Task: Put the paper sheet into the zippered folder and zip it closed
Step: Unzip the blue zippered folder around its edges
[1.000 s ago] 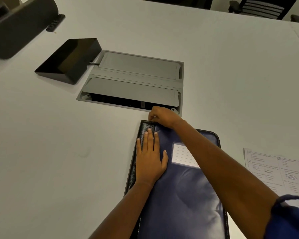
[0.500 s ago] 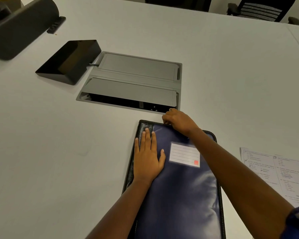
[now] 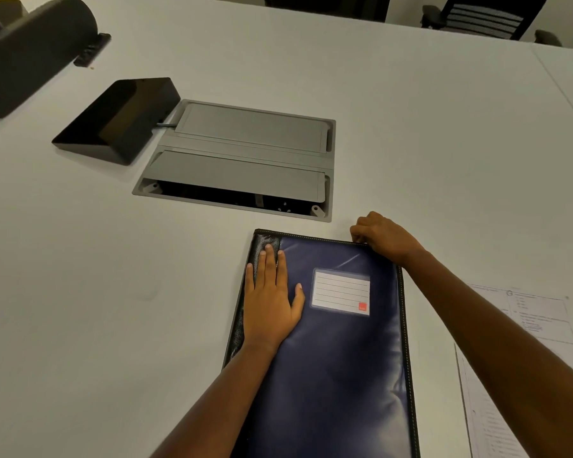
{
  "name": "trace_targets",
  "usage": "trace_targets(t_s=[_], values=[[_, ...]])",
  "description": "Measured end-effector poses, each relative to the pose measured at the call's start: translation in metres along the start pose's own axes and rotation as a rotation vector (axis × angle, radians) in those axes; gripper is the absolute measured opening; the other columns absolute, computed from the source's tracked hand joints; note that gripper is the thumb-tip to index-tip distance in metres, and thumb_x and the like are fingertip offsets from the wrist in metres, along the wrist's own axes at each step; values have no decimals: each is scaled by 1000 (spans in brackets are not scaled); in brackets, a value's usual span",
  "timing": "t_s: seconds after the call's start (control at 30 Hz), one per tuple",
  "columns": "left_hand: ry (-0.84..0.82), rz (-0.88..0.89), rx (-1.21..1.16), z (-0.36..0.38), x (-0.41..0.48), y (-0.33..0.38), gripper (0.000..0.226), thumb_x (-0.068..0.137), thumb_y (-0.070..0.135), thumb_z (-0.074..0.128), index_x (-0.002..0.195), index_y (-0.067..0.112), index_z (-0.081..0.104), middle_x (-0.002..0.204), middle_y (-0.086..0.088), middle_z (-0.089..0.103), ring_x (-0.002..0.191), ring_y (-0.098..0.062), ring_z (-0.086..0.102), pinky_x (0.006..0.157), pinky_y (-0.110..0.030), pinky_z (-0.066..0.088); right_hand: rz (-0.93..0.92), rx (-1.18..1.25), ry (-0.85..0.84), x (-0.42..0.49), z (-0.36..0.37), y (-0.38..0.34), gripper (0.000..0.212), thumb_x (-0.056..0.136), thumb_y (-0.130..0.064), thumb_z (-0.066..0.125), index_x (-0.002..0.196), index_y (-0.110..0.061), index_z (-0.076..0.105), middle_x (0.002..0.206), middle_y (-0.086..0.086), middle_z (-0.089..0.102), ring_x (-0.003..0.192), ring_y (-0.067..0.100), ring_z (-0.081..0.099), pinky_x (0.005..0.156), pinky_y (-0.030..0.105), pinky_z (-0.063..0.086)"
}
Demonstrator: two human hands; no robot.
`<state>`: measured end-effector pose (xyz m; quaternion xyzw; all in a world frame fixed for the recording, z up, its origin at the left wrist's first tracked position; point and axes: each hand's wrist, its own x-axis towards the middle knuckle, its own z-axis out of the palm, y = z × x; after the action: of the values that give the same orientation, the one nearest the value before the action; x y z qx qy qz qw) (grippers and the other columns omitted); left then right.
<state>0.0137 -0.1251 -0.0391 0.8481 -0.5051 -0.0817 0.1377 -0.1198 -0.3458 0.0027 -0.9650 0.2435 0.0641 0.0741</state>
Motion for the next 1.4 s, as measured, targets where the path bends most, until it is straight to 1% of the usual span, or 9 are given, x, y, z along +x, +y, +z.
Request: trace_targets(t_s=[0.23, 0.5, 0.67, 0.87, 1.0, 1.07, 1.17, 1.27, 1.4], values=[[-16, -3, 15, -1, 0, 1, 69, 96, 45, 28, 148, 13, -4, 159, -11, -1, 148, -25, -1, 115, -35, -10, 83, 53, 7, -11, 0, 8, 18, 90, -2, 46, 98, -5, 62, 105, 15, 63, 100, 27, 49, 80, 33, 42], [-105, 61, 14, -1, -1, 35, 65, 98, 39, 23, 148, 9, -6, 158, -15, -8, 147, -27, -7, 119, -45, -7, 225, 539, -39, 3, -3, -3, 17, 87, 2, 51, 96, 1, 66, 105, 20, 66, 95, 26, 56, 85, 28, 39], [-150, 155, -26, 13, -8, 76, 67, 98, 38, 27, 148, 7, -5, 158, -16, -8, 147, -28, -7, 117, -47, -9, 208, 493, -60, 5, -4, 0, 19, 87, 3, 50, 94, 1, 66, 107, 22, 62, 101, 33, 55, 89, 34, 41], [-104, 167, -48, 17, -11, 81, 67, 96, 38, 34, 148, 5, 6, 157, -17, 2, 147, -30, 4, 117, -48, -4, 183, 424, 25, -3, 5, 4, 18, 87, 3, 49, 89, 2, 66, 99, 20, 65, 95, 30, 55, 80, 27, 38], [-77, 168, -40, 15, -13, 82, 67, 92, 36, 46, 144, 2, 24, 154, -20, 21, 143, -33, 23, 115, -53, 14, 138, 393, 18, -11, 3, 18, 17, 85, 6, 51, 85, 3, 68, 94, 21, 67, 84, 19, 51, 67, 6, 33], [-51, 163, -18, 16, -12, 82, 67, 90, 36, 50, 142, 1, 30, 151, -21, 28, 140, -33, 29, 113, -54, 21, 141, 397, 38, -19, 2, 29, 18, 83, 10, 51, 82, 4, 68, 90, 21, 68, 81, 15, 47, 63, 10, 31], [-64, 171, -29, 20, -12, 81, 68, 93, 37, 42, 146, 3, 17, 156, -18, 15, 145, -32, 16, 117, -49, 6, 166, 405, 57, -33, 4, 39, 19, 82, 12, 50, 81, 5, 67, 88, 22, 68, 80, 15, 47, 61, 11, 32], [-53, 158, -9, 20, -12, 81, 67, 93, 36, 43, 145, 2, 20, 155, -19, 17, 144, -32, 18, 117, -51, 10, 202, 409, 115, -44, 12, 39, 16, 81, 12, 52, 80, 5, 66, 86, 21, 67, 81, 25, 49, 62, 18, 26], [-58, 156, -13, 23, -12, 81, 67, 95, 38, 37, 147, 4, 11, 157, -16, 8, 147, -29, 9, 119, -45, 0, 280, 463, 200, -61, 20, 34, 14, 82, 12, 51, 81, 6, 65, 85, 23, 65, 86, 32, 50, 63, 20, 24]])
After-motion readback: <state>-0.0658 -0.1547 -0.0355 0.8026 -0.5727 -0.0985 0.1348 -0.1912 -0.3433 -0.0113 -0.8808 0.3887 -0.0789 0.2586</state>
